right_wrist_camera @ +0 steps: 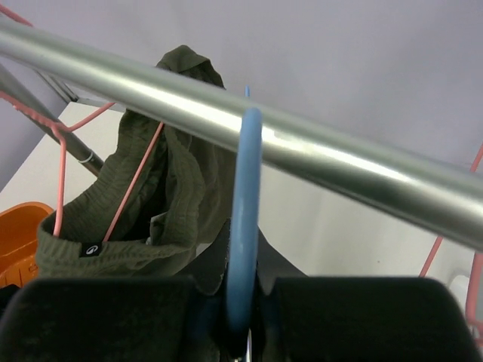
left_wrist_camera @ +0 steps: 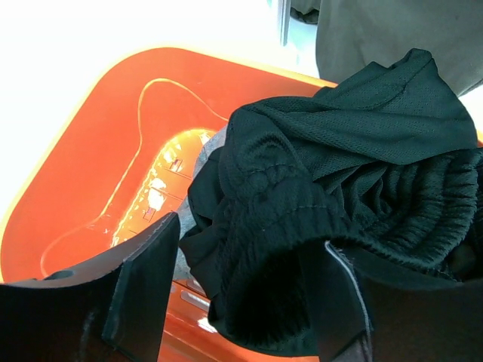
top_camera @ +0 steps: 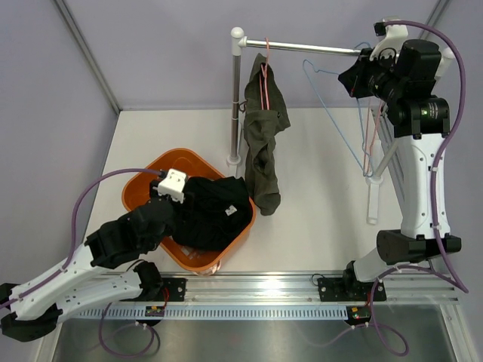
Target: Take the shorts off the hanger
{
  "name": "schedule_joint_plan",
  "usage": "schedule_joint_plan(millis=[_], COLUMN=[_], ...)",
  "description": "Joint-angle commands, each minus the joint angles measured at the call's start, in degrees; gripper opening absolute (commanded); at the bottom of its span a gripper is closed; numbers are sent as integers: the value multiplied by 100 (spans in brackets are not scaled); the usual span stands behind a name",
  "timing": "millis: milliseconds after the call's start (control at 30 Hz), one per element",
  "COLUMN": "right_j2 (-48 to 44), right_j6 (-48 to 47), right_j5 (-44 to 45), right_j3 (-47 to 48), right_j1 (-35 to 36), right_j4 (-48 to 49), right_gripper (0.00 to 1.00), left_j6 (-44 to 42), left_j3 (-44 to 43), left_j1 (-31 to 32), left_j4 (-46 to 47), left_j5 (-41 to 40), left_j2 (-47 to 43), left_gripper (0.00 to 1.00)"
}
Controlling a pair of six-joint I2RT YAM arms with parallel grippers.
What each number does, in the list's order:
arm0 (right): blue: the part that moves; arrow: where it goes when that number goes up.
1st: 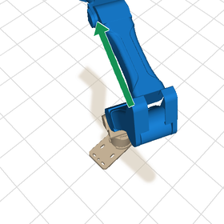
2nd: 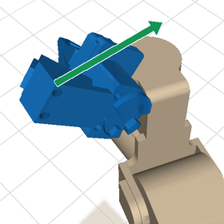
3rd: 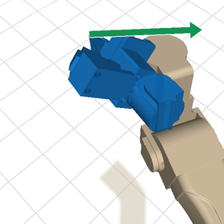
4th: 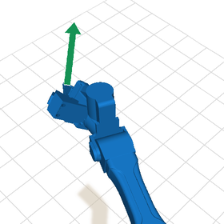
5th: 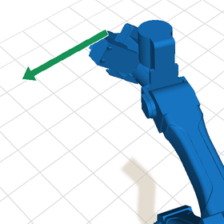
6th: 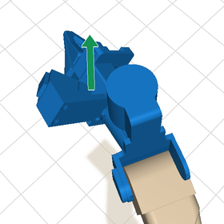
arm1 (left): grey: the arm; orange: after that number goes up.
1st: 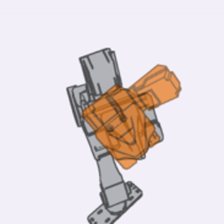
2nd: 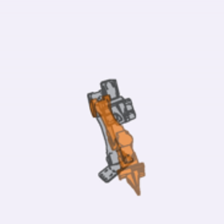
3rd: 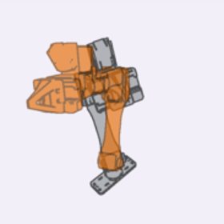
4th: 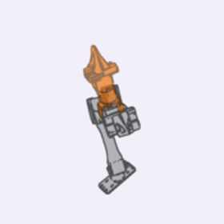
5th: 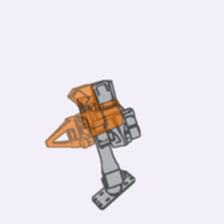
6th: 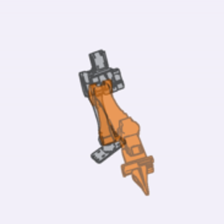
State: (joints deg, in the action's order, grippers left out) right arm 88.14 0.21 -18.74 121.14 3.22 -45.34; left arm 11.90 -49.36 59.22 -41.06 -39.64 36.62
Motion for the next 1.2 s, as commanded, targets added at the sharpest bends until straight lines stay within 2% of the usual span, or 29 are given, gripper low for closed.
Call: schedule_joint_plan(millis=[0, 300, 567, 700, 900, 1033, 1167], right_j2=[291, 907, 846, 670, 275, 3, -305], right_j6=[-161, 22, 357, 445, 559, 647, 709], right_j5=[-34, 266, 441, 477, 512, 661, 889], right_j3=[619, 1175, 684, 455, 15, -99, -196], right_j1=[-41, -41, -32, -41, -41, -41, -41], right_j4=[-18, -168, 16, 69, 254, 307, 350], right_gripper=[0, 0, 0, 5, 20, 36, 47], left_j6=[-100, -135, -109, -109, -118, -109, -100], left_j3=[58, 102, 129, 129, 129, 129, 129], left_j1=[-16, -16, -16, -25, -25, -25, -25], left_j4=[230, 265, 230, 230, 221, 212, 203], left_j5=[-97, -26, 0, 9, 17, 26, 9], left_j2=[-15, 3, 20, 20, 47, 38, 38], left_gripper=[66, 69, 70, 70, 70, 70, 71])
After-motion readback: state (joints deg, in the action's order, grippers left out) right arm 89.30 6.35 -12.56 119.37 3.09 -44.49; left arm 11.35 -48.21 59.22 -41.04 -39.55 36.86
